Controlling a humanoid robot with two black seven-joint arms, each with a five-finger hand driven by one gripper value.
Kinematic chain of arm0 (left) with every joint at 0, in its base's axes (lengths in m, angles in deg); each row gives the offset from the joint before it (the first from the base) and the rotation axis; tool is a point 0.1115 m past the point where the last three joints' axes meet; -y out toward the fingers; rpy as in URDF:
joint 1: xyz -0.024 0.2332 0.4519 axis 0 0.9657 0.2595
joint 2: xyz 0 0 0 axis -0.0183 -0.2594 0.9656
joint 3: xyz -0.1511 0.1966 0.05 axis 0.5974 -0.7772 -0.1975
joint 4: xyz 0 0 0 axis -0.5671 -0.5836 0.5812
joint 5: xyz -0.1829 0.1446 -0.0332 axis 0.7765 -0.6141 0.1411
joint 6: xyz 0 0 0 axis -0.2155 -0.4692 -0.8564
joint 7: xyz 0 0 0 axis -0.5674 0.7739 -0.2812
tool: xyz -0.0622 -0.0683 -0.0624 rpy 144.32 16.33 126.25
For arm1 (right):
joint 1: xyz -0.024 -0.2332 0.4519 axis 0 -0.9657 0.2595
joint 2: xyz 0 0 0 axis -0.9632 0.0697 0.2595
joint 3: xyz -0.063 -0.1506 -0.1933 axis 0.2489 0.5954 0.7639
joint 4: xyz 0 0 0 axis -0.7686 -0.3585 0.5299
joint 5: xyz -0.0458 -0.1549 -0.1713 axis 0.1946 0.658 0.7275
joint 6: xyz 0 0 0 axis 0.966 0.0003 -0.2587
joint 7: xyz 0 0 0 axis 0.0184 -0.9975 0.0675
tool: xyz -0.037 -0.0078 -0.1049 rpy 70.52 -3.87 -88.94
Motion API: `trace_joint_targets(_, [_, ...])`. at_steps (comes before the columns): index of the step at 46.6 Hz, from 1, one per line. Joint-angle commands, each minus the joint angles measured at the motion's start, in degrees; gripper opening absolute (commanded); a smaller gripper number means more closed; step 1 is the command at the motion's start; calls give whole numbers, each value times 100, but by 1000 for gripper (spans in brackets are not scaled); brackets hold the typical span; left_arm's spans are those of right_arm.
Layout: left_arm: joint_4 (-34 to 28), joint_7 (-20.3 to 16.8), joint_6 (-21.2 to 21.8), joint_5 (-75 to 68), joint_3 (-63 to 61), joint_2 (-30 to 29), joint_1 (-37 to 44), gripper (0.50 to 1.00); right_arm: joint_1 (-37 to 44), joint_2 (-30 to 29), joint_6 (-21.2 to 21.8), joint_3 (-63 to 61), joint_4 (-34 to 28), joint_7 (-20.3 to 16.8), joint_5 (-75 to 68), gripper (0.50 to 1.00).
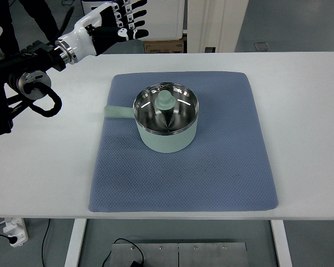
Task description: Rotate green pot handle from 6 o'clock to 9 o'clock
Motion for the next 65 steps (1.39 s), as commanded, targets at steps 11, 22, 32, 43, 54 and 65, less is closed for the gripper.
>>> trace_joint_targets(11, [-990, 0, 92, 194, 576, 434, 654, 1000, -1, 0, 0, 0, 0, -2, 0, 1000])
trace_joint_targets(22, [-1632, 9, 286, 194, 823, 804, 1015, 1000, -1, 0, 0, 0, 0, -2, 0, 1000])
trace_joint_targets(32, [-2116, 0, 409, 194, 1070, 1103, 1341, 1000, -1, 0, 0, 0, 0, -2, 0, 1000])
trace_joint_targets(43, [-2134, 0, 540, 194, 1184, 1191, 1587, 1000, -1, 0, 0, 0, 0, -2, 0, 1000])
trace_joint_targets(54, [-2134, 0, 540, 194, 1298, 1226, 1763, 1000, -1, 0, 0, 0, 0, -2, 0, 1000])
trace_joint_targets(65, [-2134, -9, 532, 185, 1570, 1226, 1859, 1000, -1, 0, 0, 0, 0, -2, 0, 1000])
